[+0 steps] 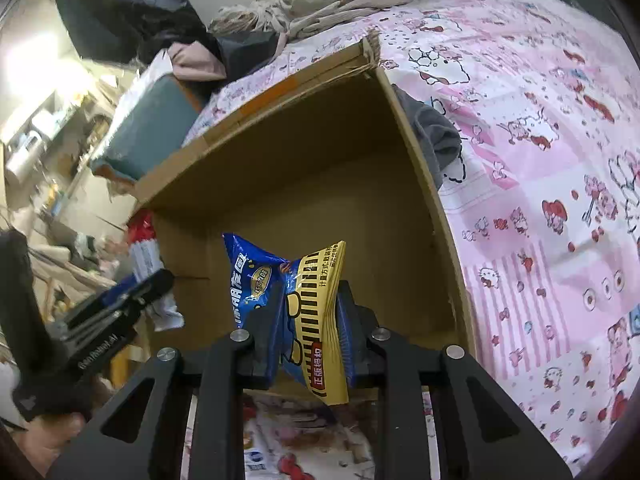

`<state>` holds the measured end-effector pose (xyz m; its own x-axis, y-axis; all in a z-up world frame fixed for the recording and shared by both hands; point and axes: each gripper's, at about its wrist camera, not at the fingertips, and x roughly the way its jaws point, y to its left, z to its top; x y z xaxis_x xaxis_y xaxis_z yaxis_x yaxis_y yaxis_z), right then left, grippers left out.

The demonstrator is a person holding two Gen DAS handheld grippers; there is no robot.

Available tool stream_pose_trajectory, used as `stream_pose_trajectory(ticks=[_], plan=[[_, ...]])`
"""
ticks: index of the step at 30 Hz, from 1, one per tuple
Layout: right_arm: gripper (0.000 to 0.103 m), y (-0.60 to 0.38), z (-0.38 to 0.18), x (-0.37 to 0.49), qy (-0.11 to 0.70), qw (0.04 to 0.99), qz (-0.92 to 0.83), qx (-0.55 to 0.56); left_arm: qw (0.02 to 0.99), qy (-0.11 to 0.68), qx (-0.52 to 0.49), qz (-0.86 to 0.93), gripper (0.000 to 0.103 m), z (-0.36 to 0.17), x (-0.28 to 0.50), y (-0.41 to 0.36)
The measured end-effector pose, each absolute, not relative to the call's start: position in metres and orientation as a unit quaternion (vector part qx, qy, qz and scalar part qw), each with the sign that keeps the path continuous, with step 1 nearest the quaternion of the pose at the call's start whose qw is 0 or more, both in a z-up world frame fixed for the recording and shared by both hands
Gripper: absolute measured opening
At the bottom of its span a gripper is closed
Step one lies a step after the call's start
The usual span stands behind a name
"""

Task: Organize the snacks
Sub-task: 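Carry both snacks over the box and open both tools to drop them inside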

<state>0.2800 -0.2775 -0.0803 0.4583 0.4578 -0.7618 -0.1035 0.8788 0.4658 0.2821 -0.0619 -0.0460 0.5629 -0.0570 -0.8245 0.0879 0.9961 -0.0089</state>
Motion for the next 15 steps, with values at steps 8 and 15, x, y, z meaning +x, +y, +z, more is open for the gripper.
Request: stream_pose_trajectory(ticks=[8, 15], plan=[[0.026, -0.2717, -0.0856, 0.2822, 0.504, 0.830, 0.170, 0.169, 0.893, 0.445, 0.034, -0.050, 0.027, -0.0422, 0.2751, -0.0673], [0.028, -0.2675, -0.0822, 0.2843, 0.503, 0.834, 0.167, 0.153, 0.889, 0.454, 0.036, -0.044, 0.027, -0.0432, 0.2756, -0.0658]])
